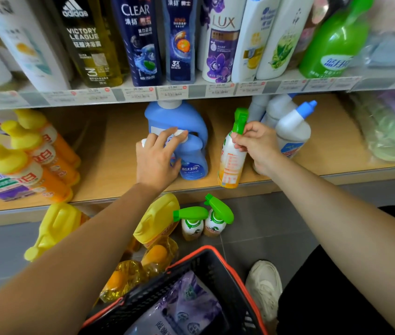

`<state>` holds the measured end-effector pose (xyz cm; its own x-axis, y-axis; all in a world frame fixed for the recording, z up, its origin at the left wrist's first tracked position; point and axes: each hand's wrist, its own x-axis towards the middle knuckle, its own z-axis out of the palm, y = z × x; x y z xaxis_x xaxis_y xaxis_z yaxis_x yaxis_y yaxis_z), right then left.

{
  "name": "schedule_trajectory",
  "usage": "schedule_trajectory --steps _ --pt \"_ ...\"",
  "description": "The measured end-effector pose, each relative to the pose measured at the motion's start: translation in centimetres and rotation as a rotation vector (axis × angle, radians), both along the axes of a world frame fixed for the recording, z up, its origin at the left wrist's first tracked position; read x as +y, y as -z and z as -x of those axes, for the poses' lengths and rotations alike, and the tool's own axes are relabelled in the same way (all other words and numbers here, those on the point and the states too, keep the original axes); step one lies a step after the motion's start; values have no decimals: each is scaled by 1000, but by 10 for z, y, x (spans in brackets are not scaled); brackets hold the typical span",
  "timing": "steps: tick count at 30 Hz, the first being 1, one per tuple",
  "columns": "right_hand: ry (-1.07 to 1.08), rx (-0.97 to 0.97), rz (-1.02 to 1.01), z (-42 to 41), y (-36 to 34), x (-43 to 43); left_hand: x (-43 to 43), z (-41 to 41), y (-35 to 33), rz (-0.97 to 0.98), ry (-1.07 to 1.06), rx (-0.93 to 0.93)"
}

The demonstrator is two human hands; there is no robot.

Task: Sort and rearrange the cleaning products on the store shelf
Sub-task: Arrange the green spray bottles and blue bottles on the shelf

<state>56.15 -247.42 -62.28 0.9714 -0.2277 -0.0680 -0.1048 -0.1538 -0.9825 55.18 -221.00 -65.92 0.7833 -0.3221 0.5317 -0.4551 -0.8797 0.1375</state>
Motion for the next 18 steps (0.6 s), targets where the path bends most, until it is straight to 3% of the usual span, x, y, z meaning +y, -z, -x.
schedule_trajectory --steps 4,8,13,18 --pt "-50 -3 85 26 -17 4 -2 13 -10 -11 34 72" --pt "-30 -62 145 53 -43 8 -5 22 -26 -97 33 263" --pt "-170 -151 265 88 -76 13 1 39 -42 -135 51 397" --pt "-404 -227 357 123 -101 24 11 75 -75 215 179 516"
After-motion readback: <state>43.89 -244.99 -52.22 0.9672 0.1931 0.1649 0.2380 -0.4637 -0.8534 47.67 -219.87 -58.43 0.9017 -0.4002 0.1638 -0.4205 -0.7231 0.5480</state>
